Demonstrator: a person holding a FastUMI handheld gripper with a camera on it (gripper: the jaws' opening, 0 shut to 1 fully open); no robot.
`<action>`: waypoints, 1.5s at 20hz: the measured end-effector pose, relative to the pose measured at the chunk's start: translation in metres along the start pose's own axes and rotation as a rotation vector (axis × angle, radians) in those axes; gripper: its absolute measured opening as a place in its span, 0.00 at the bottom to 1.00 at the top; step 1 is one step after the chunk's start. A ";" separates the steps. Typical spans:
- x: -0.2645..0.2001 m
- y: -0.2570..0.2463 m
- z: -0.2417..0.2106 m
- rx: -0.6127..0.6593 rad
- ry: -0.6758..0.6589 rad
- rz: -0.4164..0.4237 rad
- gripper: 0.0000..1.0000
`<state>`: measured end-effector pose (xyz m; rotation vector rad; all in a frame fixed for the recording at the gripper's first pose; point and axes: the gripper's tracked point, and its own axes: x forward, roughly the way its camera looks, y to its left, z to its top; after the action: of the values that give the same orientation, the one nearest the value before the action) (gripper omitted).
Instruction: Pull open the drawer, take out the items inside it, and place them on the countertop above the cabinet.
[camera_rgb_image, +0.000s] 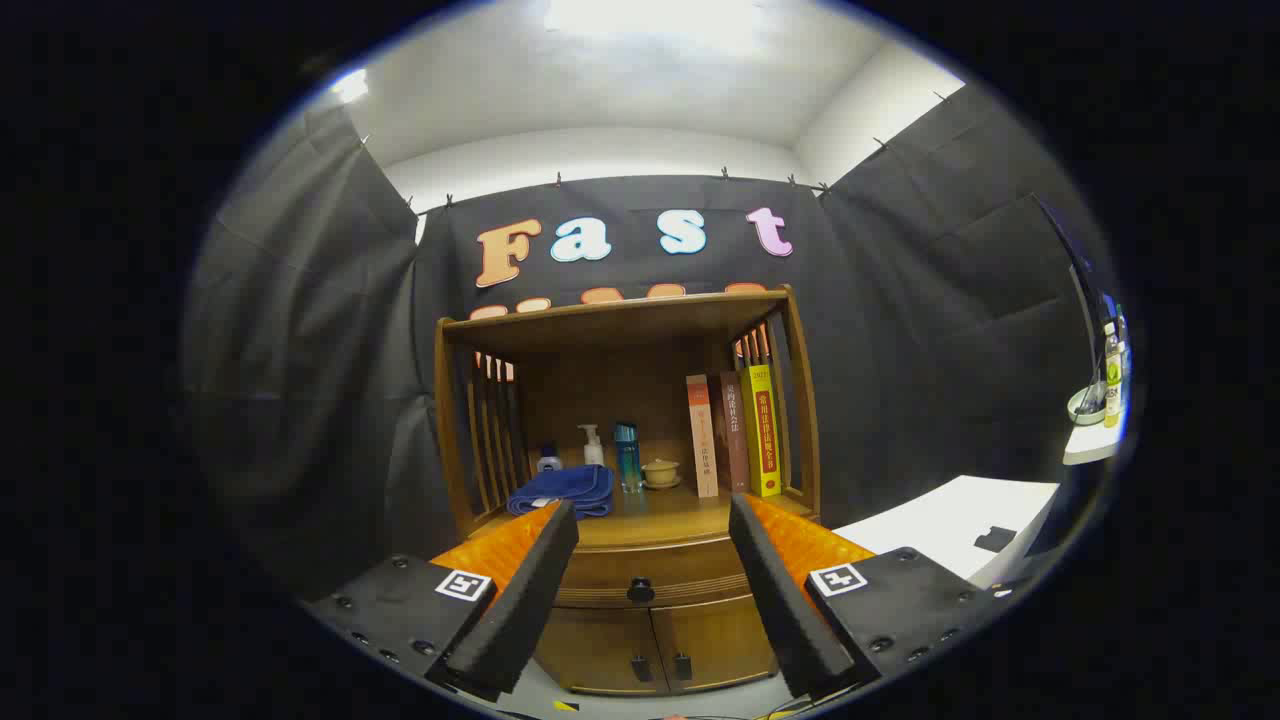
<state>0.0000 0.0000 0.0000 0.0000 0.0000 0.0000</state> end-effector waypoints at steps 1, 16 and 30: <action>-0.001 -0.001 0.000 0.000 0.000 -0.003 1.00; -0.006 -0.005 0.006 0.006 -0.005 -0.018 1.00; -0.008 0.001 0.003 0.005 0.005 -0.009 1.00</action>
<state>-0.0075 0.0013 0.0027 0.0046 0.0045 -0.0088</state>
